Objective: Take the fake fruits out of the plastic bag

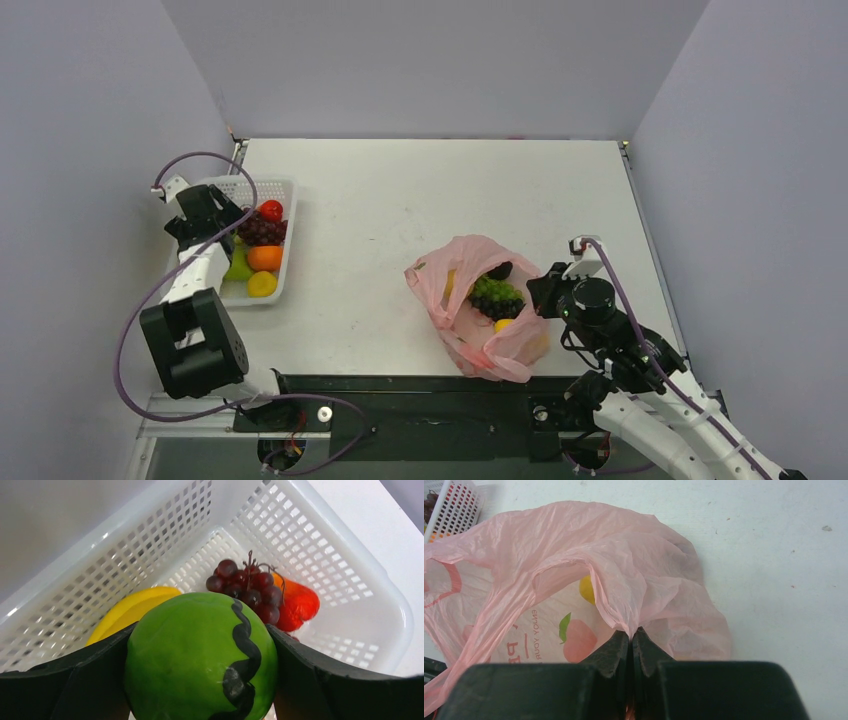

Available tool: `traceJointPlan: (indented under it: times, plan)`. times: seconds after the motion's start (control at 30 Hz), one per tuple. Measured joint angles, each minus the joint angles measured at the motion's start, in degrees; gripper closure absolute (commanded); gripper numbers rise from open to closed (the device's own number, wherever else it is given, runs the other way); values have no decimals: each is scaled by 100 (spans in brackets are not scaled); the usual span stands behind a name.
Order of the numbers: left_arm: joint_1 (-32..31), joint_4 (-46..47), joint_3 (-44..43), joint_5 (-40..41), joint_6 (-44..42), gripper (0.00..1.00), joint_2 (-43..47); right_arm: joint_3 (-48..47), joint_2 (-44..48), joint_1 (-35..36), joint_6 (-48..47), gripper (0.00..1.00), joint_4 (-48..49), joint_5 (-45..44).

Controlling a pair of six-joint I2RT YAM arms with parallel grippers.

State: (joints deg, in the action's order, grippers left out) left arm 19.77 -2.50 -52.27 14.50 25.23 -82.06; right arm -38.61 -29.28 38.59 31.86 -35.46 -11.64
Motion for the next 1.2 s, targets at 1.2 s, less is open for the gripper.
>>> traceJointPlan:
  times: [1.2]
  plan:
    - [-3762, -247, 1351, -4183, 1226, 34, 3670, -162, -50, -37, 179, 100, -127, -17]
